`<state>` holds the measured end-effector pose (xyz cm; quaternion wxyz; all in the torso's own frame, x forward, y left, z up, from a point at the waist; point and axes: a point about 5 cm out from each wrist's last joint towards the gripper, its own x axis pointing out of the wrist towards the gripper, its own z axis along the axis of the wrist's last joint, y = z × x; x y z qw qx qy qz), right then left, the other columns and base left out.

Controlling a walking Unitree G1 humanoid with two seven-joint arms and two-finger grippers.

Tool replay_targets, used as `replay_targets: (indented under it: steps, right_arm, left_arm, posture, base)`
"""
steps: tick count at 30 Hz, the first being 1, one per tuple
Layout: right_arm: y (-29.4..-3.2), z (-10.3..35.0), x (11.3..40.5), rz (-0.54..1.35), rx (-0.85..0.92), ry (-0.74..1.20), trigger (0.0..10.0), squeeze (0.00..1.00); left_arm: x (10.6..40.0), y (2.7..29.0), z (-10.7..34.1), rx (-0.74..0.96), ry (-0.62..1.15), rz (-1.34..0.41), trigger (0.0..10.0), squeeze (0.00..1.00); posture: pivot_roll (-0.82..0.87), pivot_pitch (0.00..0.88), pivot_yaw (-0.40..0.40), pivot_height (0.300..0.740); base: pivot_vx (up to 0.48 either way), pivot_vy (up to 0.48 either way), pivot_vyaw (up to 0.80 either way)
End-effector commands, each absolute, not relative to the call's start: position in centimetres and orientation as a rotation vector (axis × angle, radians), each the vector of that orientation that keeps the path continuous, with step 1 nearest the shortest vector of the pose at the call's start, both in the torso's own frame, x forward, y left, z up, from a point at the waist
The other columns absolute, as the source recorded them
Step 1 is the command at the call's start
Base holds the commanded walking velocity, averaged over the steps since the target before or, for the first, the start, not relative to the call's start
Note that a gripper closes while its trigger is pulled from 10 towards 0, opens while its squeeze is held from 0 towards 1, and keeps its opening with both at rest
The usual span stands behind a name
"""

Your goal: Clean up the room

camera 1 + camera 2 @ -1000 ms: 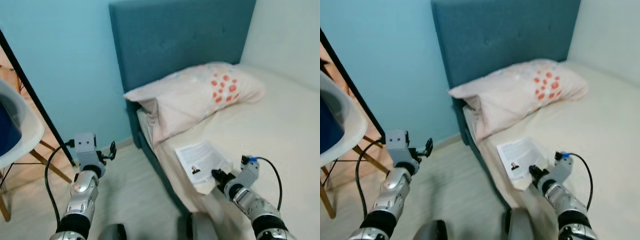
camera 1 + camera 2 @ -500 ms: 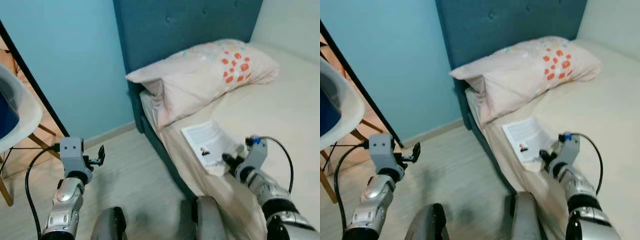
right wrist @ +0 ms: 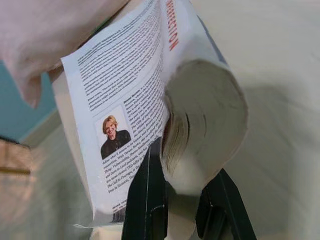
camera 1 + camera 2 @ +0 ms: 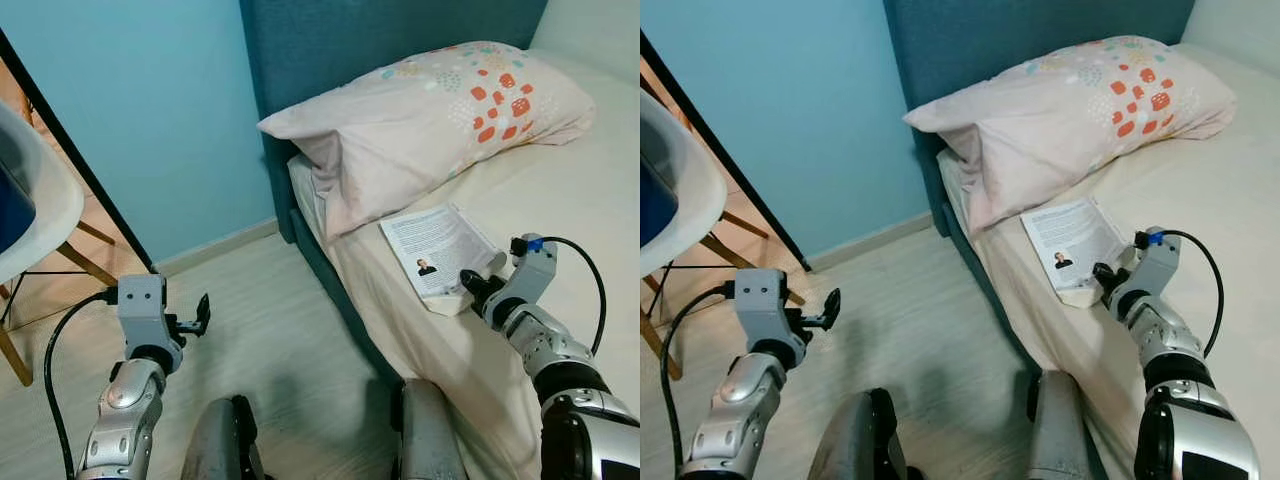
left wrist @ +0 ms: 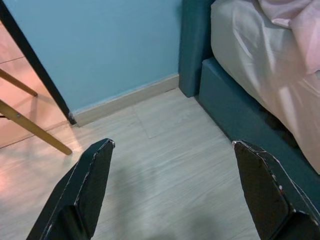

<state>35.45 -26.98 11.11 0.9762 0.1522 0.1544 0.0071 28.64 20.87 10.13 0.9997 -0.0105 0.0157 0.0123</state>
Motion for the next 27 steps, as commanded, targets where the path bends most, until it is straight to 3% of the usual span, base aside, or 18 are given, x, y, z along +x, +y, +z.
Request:
replay_targets:
  steps: [1,9,10,11,12,18,27]
  right_arm:
    - [-26.0,9.0,34.7,0.068,0.267,0.436,10.0,0.0]
    - [-28.0,10.6,35.0,0.031,0.136,0.433,10.0,0.0]
    - [-28.4,11.2,35.1,0.022,0.114,0.423,10.0,0.34]
    - [-28.7,11.6,35.3,0.009,0.098,0.416,10.0,0.81]
    - [-28.9,11.8,35.3,-0.001,0.091,0.412,10.0,1.0]
    - [-29.6,12.8,35.6,-0.06,0.116,0.369,10.0,1.0]
    - [-33.0,13.0,34.1,-0.264,0.169,0.37,10.0,1.0]
  left_arm:
    - [28.1,21.4,9.7,-0.009,0.06,0.034,10.0,0.0]
    - [27.8,21.1,9.8,-0.014,0.066,0.034,10.0,0.0]
    - [27.8,21.0,9.7,-0.017,0.068,0.036,10.0,0.0]
    - [27.8,20.9,9.7,-0.02,0.069,0.036,10.0,0.0]
    - [27.8,20.8,9.6,-0.023,0.072,0.036,10.0,0.0]
    - [28.3,20.5,9.5,-0.037,0.069,0.045,10.0,0.0]
    - [30.5,19.1,10.1,-0.088,0.027,0.045,10.0,0.0]
  posture:
    - [0.05,0.286,0.07,0.535]
    - [0.04,0.286,0.052,0.535]
    - [0.04,0.288,0.048,0.535]
    - [0.04,0.288,0.048,0.535]
    - [0.03,0.288,0.045,0.535]
    - [0.01,0.25,0.031,0.535]
    - [-0.03,0.143,0.004,0.535]
  base:
    - [0.0,0.0,0.0]
    - [0.0,0.0,0.0]
    - [0.0,0.0,0.0]
    - [0.0,0.0,0.0]
    - [0.0,0.0,0.0]
    - [0.0,0.0,0.0]
    - [0.0,0.0,0.0]
